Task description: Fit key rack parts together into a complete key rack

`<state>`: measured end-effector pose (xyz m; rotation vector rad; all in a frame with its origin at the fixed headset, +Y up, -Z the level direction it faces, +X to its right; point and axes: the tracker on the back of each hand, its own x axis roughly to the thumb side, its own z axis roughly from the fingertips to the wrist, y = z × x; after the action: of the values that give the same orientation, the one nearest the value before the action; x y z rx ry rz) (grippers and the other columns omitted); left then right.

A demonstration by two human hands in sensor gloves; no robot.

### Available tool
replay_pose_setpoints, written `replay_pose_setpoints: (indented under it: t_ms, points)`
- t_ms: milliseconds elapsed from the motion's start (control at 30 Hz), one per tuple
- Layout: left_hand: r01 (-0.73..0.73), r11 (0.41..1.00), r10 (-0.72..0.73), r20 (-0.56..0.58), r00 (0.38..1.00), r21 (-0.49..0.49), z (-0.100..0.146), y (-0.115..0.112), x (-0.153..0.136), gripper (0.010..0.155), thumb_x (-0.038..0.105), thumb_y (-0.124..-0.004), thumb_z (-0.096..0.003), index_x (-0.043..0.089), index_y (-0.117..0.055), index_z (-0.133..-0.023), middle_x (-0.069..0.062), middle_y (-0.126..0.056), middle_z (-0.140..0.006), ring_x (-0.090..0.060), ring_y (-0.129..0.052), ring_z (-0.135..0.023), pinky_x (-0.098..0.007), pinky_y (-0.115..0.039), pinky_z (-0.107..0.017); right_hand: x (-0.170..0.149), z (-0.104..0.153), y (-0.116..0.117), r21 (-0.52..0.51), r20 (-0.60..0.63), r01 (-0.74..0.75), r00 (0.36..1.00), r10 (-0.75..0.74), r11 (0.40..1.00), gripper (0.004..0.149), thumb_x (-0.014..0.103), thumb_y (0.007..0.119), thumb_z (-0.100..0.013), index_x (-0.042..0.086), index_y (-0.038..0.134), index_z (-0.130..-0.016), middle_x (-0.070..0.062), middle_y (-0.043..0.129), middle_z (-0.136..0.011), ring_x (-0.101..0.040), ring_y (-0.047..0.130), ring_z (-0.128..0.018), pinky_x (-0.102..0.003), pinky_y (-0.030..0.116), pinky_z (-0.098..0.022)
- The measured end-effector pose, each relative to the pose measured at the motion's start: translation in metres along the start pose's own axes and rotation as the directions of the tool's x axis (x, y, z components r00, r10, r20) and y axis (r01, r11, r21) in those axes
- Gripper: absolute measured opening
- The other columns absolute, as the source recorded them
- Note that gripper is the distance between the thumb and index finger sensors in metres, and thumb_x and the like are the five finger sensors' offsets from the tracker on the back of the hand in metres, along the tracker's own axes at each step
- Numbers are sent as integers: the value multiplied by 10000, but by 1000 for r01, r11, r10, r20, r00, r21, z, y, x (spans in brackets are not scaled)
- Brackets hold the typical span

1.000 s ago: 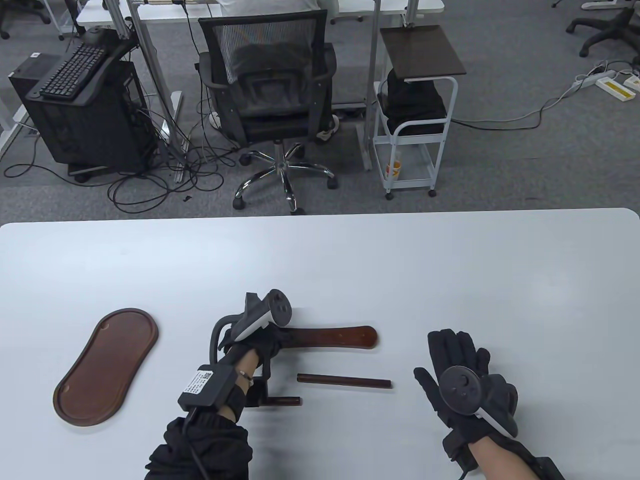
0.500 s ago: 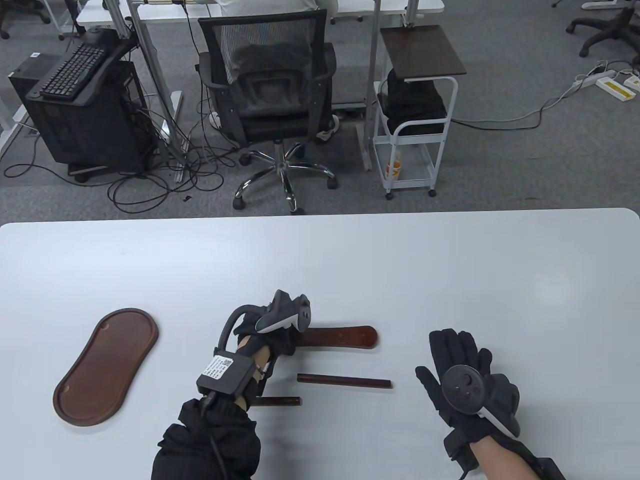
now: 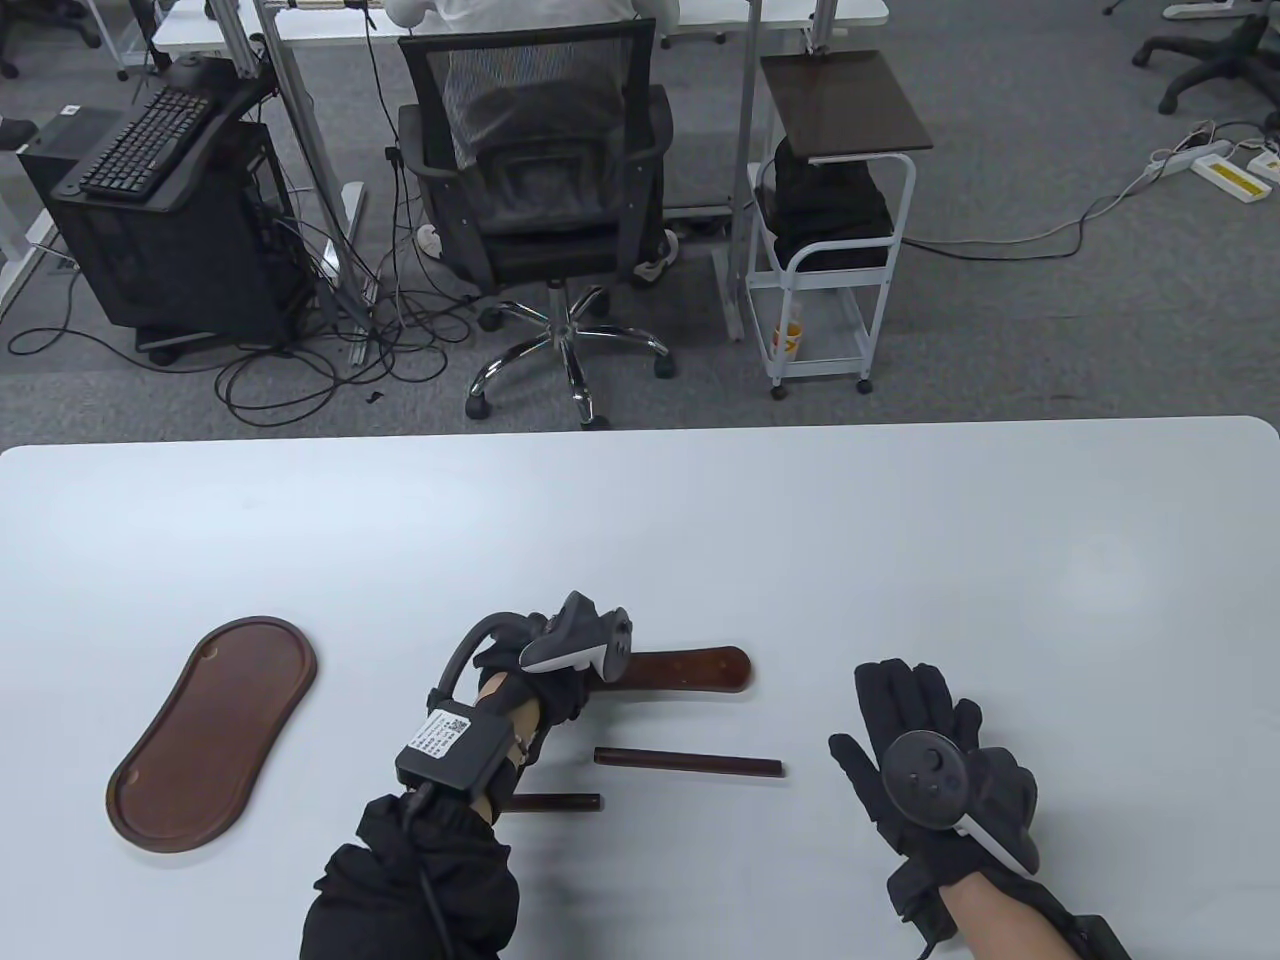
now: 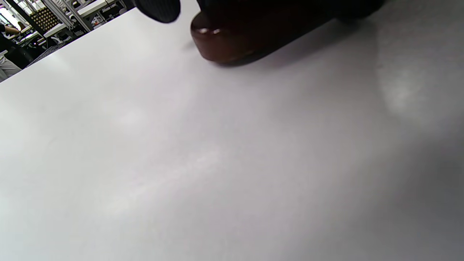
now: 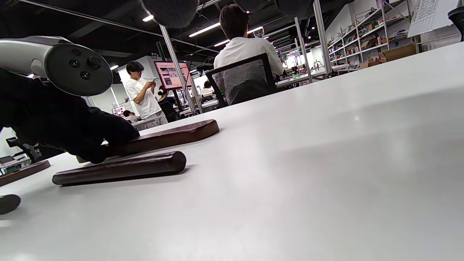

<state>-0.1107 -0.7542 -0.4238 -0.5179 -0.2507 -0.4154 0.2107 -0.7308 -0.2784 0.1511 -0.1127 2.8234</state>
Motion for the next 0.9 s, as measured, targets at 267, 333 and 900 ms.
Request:
replay_pose_setpoints:
  t_ms: [267,333,900]
  points:
    - [72,987,-75,18,997,144,18,13,3,727,427,-628,-523,232,-255,-1116,-73,-395,-1196,-310,-511,-1138,-564,-597,-854,1,0,-1,-2,6,0,1000,0,1000,698,473,601,-589,105,389,-1143,-223,392,-1204,-496,309,-1052,-728,286,-680]
    - [56,979,-66,41,997,198,28,22,6,731,422,-626,-525,223,-250,-1119,-83,-389,-1197,-322,-503,-1136,-576,-591,-848,2,1,-1,-8,14,-5,1000,5,1000,698,473,601,-589,106,387,-1142,-225,387,-1204,-497,310,-1052,-729,290,-679]
    - [140,858,-255,172,952,494,107,64,74,729,409,-622,-530,184,-273,-1130,-123,-408,-1198,-359,-539,-1113,-609,-622,-812,15,10,-13,-111,128,-28,991,42,993,773,497,621,-579,122,240,-1138,-209,210,-1204,-494,219,-1048,-746,320,-673]
